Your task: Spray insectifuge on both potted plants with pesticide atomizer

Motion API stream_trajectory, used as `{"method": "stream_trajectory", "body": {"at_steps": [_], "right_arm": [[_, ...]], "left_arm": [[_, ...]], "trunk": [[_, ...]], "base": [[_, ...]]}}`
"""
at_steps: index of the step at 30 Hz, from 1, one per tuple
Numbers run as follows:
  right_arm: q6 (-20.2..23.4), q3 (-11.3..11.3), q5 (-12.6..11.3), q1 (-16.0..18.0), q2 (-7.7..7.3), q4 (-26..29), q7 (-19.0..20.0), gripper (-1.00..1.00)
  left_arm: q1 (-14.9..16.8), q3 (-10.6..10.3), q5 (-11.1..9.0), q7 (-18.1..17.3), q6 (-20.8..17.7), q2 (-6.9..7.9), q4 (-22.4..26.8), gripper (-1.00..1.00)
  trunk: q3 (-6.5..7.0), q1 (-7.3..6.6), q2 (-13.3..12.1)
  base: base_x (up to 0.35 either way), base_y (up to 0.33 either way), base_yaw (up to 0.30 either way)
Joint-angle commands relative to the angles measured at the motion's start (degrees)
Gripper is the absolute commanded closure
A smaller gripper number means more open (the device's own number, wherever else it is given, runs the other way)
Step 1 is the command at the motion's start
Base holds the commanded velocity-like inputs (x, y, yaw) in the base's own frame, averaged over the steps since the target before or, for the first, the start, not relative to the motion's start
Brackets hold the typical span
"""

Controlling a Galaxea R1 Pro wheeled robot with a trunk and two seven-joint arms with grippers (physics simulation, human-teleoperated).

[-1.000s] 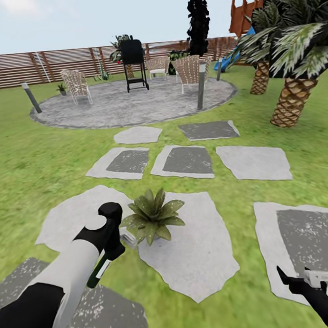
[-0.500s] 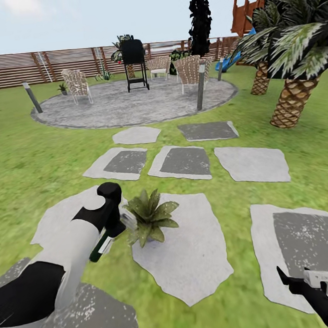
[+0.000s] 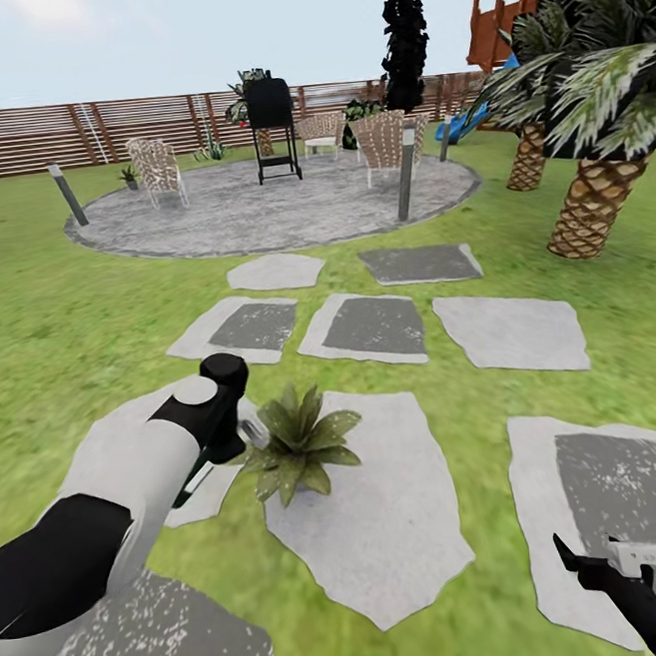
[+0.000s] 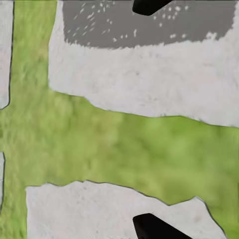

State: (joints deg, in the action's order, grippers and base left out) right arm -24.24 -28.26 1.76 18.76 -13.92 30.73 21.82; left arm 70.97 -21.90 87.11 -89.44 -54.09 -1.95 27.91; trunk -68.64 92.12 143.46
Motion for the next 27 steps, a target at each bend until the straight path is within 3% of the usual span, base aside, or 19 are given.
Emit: {"method": "stream_trajectory", "body": {"at_steps": [1, 11, 19, 27], "right_arm": [[-0.2, -0.4, 0.2, 0.0, 0.03, 0.0, 0.5, -1.00], [-0.2, -0.4, 0.2, 0.0, 0.03, -0.1, 0.5, -1.00], [-0.2, -0.4, 0.2, 0.0, 0.04, -0.1, 0.5, -1.00], [-0.1, -0.4, 0.2, 0.0, 0.03, 0.0, 0.5, -1.00]], "left_arm": [[0.0, -0.2, 0.4, -0.6, -0.6, -0.03, -0.1, 1.00], [0.0, 0.0, 0.3, -0.6, -0.8, -0.71, -0.3, 1.00], [0.0, 0.0, 0.2, -0.6, -0.8, -1.22, -0.3, 1.00], [0.0, -0.1, 0.2, -0.6, -0.8, -1.49, -0.4, 1.00]], "trunk": [[-0.05, 0.02, 0.0], [-0.05, 0.02, 0.0], [-0.05, 0.02, 0.0], [-0.05, 0.02, 0.0]], "base": [[0.308, -0.074, 0.208], [0.218, -0.181, 0.267], [-0.105, -0.273, 0.253], [-0.053, -0.275, 0.020]]}}
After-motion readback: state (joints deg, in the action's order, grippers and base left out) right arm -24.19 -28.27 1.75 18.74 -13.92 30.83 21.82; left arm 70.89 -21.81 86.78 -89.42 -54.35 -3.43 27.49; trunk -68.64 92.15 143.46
